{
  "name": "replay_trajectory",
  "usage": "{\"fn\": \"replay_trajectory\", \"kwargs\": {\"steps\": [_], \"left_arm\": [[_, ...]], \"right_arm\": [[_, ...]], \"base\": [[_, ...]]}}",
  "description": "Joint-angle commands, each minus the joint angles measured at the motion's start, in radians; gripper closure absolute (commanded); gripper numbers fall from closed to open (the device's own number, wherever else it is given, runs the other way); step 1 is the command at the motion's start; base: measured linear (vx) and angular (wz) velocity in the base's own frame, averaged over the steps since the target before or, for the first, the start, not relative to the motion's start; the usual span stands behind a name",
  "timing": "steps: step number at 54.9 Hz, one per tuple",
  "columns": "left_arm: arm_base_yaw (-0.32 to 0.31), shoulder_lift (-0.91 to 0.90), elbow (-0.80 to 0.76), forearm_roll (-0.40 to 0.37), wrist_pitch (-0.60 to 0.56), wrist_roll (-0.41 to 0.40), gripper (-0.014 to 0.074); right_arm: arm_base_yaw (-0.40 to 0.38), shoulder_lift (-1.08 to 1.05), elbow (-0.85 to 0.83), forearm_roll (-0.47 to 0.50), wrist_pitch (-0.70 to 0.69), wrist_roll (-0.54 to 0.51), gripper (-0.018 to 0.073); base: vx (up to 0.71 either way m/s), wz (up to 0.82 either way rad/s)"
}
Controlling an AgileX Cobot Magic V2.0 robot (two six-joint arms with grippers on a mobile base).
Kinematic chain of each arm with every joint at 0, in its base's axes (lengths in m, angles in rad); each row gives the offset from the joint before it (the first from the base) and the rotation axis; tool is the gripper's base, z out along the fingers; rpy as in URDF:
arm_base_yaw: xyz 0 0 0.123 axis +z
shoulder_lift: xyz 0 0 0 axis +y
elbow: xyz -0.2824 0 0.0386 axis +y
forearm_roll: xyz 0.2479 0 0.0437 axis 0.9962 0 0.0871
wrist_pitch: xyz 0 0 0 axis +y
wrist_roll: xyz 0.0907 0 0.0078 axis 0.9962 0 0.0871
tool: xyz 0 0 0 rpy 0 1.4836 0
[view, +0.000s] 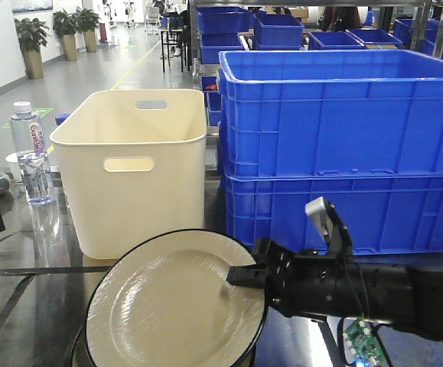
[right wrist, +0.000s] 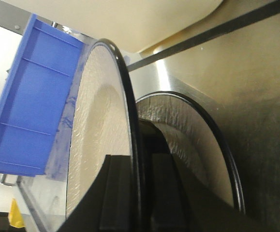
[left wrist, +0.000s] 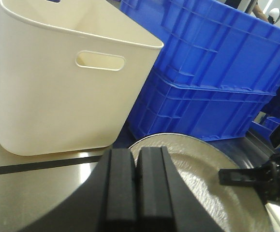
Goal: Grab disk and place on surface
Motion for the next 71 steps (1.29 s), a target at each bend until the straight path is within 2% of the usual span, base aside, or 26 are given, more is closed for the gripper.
{"fn": "replay_trajectory", "kwargs": {"steps": [1, 6, 12, 22, 28, 37, 41, 46, 50, 55, 59, 67, 70, 71], "left_arm": [[-0.001, -0.016, -0.028, -0.056, 0.013, -0.010, 0.0601], [-0.001, -0.016, -0.028, -0.058, 0.018, -0.010, 0.0601], [-0.001, -0.016, -0.028, -0.058, 0.020, -0.010, 0.0601], [-0.001, -0.016, -0.028, -0.058, 0.030, -0.010, 0.0601], [-0.001, -0.016, -0.028, -0.057, 0.036, -0.010, 0.0601], [-0.001, -0.016, -0.028, -0.054, 0.042, -0.010, 0.0601], [-0.001, -0.016, -0.028, -0.035, 0.041, -0.010, 0.0601], [-0.001, -0.016, -0.028, 0.030, 0.036, -0.012, 0.0601], [-0.001, -0.016, -0.028, 0.117, 0.026, -0.064, 0.0601], [-0.001, -0.016, -0.028, 0.290, -0.005, -0.193, 0.0600], [-0.001, -0.016, -0.028, 0.517, -0.047, -0.357, 0.0598], [-0.001, -0.016, -0.028, 0.966, -0.117, -0.746, 0.0598], [-0.001, -0.016, -0.028, 1.132, -0.134, -0.857, 0.0598], [-0.001, -0.016, -0.028, 1.168, -0.138, -0.884, 0.0598]], "right_arm": [[0.016, -0.043, -0.041, 0.118, 0.031, -0.042, 0.0517], [0.028, -0.043, -0.041, 0.109, 0.008, -0.076, 0.0459], [0.037, -0.043, -0.041, 0.101, 0.008, -0.149, 0.0349], [0.037, -0.043, -0.041, 0.090, 0.010, -0.370, 0.0106], [0.037, -0.043, -0.047, 0.090, -0.030, -0.518, 0.0013], [0.036, -0.044, -0.099, 0.062, -0.161, -0.802, -0.0017], [0.036, -0.054, -0.126, 0.038, -0.243, -0.873, -0.0014], [0.036, -0.085, -0.152, 0.005, -0.368, -0.920, -0.0007], [0.036, -0.125, -0.155, -0.012, -0.484, -0.920, 0.0011], [0.036, -0.191, -0.149, -0.010, -0.636, -0.920, 0.0071], [0.036, -0.255, -0.149, 0.004, -0.740, -0.919, 0.0170], [0.036, -0.391, -0.149, 0.136, -0.871, -0.935, 0.0471], [0.038, -0.437, -0.145, 0.148, -0.901, -0.962, 0.0575], [0.038, -0.458, -0.140, 0.147, -0.903, -0.967, 0.0575]], "base": [[0.00, 0.00], [0.00, 0.00], [0.00, 0.00], [0.00, 0.00], [0.00, 0.00], [0.00, 0.00], [0.00, 0.00], [0.00, 0.00], [0.00, 0.00], [0.00, 0.00], [0.00, 0.00], [0.00, 0.00], [0.00, 0.00], [0.00, 0.00]]}}
